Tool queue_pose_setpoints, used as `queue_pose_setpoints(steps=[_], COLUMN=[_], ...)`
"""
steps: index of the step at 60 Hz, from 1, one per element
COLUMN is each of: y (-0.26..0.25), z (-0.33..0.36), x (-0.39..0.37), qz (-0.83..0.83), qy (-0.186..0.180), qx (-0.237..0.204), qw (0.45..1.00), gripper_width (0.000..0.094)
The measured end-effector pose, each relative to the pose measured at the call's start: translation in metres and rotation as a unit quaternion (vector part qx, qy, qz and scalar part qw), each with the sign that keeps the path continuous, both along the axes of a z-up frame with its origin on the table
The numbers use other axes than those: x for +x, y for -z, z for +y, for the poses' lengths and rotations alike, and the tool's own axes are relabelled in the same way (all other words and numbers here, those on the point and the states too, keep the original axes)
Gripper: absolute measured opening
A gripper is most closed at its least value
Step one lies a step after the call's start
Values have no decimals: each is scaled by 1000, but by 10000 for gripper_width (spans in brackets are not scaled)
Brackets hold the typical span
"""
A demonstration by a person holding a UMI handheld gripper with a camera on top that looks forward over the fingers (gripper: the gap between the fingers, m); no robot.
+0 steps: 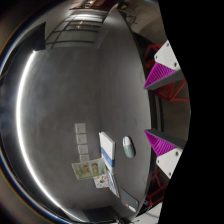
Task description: Arrange mouse
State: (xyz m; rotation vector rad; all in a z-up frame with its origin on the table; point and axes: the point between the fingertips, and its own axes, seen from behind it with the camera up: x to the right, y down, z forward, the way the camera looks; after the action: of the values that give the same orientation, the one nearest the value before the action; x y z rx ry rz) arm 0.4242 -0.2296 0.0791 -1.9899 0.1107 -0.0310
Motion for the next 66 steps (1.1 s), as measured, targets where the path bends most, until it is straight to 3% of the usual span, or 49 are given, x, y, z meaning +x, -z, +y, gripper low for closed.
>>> queue_pose_setpoints(steps=[18, 31, 37, 49, 58, 66], y=[28, 66, 86, 85, 86, 88], z=[46, 93, 120, 181, 209, 237], x=[-78, -150, -174, -194, -197, -206], qz=[35, 38, 35, 29, 5, -4], qy=[-71, -101, -94, -68, -60, -85], qx=[-11, -44, -65, -56, -78, -97], qw=[997, 993, 993, 996, 995, 992], gripper_width=[825, 826, 828, 827, 832, 833])
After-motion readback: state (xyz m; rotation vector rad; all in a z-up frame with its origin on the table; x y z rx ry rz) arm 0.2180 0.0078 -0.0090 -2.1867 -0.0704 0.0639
